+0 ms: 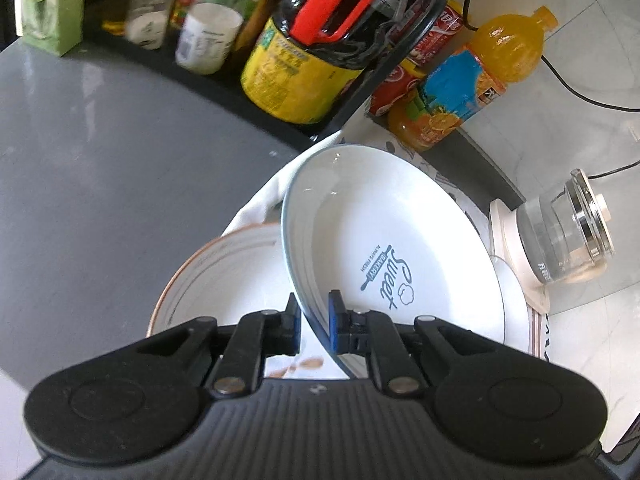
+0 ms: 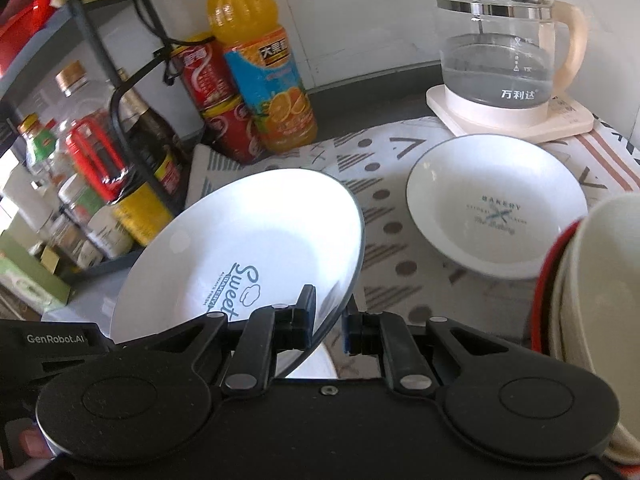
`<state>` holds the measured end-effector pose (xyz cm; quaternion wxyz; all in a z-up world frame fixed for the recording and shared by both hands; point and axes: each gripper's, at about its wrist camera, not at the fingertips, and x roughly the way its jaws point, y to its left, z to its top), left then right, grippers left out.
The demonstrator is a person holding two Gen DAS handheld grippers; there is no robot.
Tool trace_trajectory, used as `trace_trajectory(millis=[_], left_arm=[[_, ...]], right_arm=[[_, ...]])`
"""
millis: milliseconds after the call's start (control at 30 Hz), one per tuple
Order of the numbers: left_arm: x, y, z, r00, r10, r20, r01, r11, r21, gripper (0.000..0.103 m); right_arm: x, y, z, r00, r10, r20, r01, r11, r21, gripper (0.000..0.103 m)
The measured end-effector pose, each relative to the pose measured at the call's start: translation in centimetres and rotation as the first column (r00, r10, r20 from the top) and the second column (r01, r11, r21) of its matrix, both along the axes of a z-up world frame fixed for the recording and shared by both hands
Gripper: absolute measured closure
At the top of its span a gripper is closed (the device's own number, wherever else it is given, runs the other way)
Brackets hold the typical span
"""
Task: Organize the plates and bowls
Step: 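Close both grippers on the rim of the white 'Sweet' plate and lift it, then carry the 'Sweet' plate with both grippers and lower it onto the cloth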
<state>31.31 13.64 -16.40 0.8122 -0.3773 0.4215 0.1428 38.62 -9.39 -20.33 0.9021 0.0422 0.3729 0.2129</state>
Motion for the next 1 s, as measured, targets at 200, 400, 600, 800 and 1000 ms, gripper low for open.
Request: trace_trajectory(millis=[200, 400, 600, 800, 1000], left_arm=[[-2.7, -0.7, 0.0, 1.0, 0.016, -0.013, -0.016, 1.0, -0.004, 0.092], [-4.7, -1.2, -0.1, 0.999, 0.045, -0.013, -0.045, 0.999, -0.015, 0.092], [-6.2, -1.6, -0.4, 0.998, 0.064, -0.021, -0.065, 0.998, -0.025, 0.092], [-7.3, -1.6, -0.8, 0.997, 0.067, -0.044, -0.068, 0.997, -0.02, 0.091], [-7.4, -1.3, -1.5, 0.996, 0.053, -0.076, -0.055, 0.998, -0.022, 0.091]], right_arm=[[-2.2, -0.8, -0.2, 1.0, 0.023, -0.002, -0.023, 1.0, -0.013, 0.091], [-3.4, -1.1, -0.3, 0.999, 0.05, 0.002, -0.05, 0.998, -0.028, 0.091], [-4.4, -1.1, -0.2, 0.997, 0.081, 0.01, -0.08, 0.995, -0.053, 0.091], [-5.2, -1.0, -0.8, 0.995, 0.104, 0.009, -0.103, 0.993, -0.063, 0.091], [-5.5, -1.0, -1.9, 0.994, 0.111, -0.016, -0.112, 0.991, -0.073, 0.09]])
